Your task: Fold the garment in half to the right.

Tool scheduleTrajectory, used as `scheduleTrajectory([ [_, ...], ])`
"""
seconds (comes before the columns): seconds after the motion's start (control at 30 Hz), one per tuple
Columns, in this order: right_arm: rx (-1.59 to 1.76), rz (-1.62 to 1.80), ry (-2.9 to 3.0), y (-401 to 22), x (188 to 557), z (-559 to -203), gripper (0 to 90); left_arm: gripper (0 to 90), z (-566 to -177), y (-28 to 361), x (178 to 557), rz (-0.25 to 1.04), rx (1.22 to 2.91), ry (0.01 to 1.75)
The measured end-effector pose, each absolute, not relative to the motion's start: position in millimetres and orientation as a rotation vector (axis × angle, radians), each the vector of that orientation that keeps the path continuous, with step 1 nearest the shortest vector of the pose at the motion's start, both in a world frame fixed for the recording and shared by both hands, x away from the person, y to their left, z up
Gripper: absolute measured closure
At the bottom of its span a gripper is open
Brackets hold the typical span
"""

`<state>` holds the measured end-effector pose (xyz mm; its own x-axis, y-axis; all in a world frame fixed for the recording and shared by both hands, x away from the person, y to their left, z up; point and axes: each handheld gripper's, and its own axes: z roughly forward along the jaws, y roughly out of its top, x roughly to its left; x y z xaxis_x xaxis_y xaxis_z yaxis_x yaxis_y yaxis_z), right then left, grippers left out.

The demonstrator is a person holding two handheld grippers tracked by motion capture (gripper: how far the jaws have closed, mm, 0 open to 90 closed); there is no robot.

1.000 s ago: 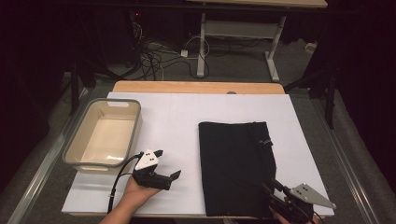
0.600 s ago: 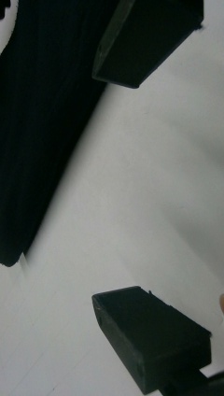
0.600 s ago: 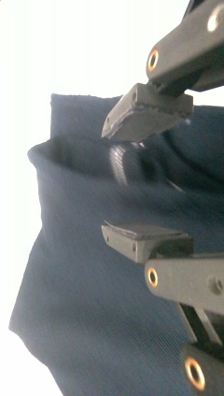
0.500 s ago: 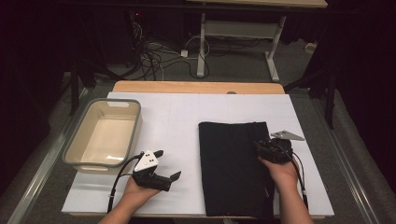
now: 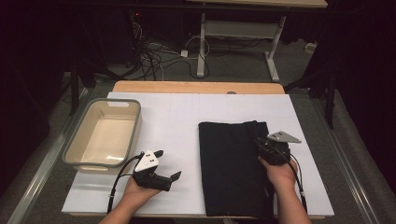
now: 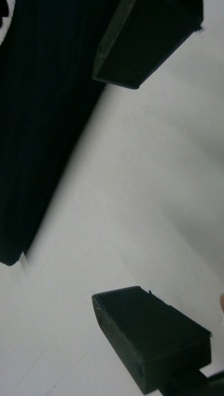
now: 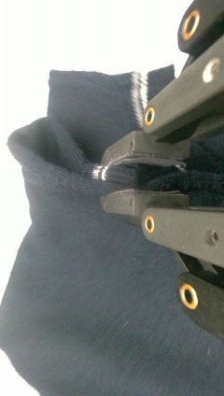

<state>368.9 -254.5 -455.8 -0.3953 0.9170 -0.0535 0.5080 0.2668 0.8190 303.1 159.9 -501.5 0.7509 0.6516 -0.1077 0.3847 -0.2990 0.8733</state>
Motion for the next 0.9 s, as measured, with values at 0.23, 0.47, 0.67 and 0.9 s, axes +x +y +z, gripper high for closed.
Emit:
scheduleTrajectory([
  [0.23, 1.276, 0.989, 1.903, -274.1, 364.7, -423.0, 79.0, 0.0, -501.5, 159.4, 302.6, 0.332, 1.925, 0.789],
  [0.47, 1.471, 0.925, 1.941, -302.7, 380.7, -467.1, 60.4, 0.0, -501.4, 160.1, 302.4, 0.332, 1.924, 0.786],
  [0.67, 1.366, 1.001, 1.98, -300.8, 341.0, -450.6, 52.5, 0.0, -501.5, 160.2, 303.4, 0.321, 1.921, 0.79],
  [0.9, 1.297, 1.068, 2.019, -293.6, 256.6, -461.6, 52.7, 0.0, -501.5, 160.1, 302.9, 0.327, 1.924, 0.79],
])
